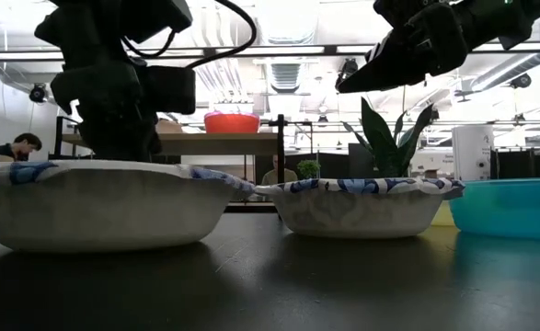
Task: Place and stack bowls onto a shelf
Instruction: Stack the blue bowl on top of the blue bowl on the shelf
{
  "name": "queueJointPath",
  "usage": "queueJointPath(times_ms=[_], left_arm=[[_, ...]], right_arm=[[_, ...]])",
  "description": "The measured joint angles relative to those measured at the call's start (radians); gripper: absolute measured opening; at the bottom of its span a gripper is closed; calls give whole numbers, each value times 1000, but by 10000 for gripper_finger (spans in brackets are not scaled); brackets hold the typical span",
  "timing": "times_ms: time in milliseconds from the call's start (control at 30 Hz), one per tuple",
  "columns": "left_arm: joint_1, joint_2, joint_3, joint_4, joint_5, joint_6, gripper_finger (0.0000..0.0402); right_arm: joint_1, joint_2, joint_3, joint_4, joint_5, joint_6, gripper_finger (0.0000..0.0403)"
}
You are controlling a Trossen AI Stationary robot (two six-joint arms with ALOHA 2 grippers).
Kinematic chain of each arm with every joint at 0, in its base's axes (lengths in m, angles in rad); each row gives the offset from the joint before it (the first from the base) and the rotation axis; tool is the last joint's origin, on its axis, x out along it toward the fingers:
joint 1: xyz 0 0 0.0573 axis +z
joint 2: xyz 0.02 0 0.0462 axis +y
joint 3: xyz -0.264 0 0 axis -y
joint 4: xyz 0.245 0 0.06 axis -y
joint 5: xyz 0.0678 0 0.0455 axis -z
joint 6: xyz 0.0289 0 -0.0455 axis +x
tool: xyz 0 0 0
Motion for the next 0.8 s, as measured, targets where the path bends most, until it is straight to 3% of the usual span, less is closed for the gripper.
queueJointPath(times_ms=[400,633,800], left_arm=[[0,-64,51,-77,-2,18,1],[20,-259,140,-247,-45,68,0],[65,-435,246,-408,-198,99,0]], right_arm=[[0,0,-3,-1,0,-1,13],[0,0,-3,-15,0,0,13],[0,0,-3,-15,0,1,13]])
